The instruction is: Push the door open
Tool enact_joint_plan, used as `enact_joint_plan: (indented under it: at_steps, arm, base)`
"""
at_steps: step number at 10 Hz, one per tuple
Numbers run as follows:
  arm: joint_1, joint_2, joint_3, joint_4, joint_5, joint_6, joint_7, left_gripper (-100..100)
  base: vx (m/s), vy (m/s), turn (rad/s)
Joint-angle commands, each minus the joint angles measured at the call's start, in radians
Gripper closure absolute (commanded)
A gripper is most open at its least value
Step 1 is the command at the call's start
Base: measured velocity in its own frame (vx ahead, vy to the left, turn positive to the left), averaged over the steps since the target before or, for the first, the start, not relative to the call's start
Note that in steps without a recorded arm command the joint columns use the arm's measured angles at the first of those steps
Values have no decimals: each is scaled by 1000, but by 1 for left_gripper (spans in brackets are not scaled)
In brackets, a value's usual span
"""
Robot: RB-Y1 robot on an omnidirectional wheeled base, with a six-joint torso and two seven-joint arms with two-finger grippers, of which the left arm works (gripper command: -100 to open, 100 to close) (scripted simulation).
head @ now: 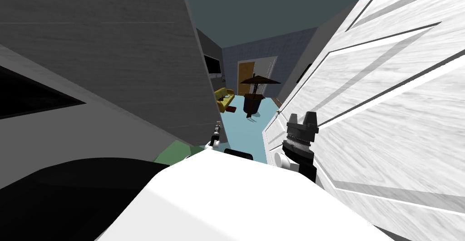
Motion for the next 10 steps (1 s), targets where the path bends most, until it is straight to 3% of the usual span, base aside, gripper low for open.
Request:
enact_joint_plan:
  at_steps: [1,4,10]
  arm:
    - [1,-1,0,1,0,0,0,100]
    - [1,-1,0,1,0,0,0,100]
    - [32,9,78,-30,73,4,-54,100]
  base:
    - [-21,-2,-4]
    - [-7,-2,1]
    - [166,2,-49]
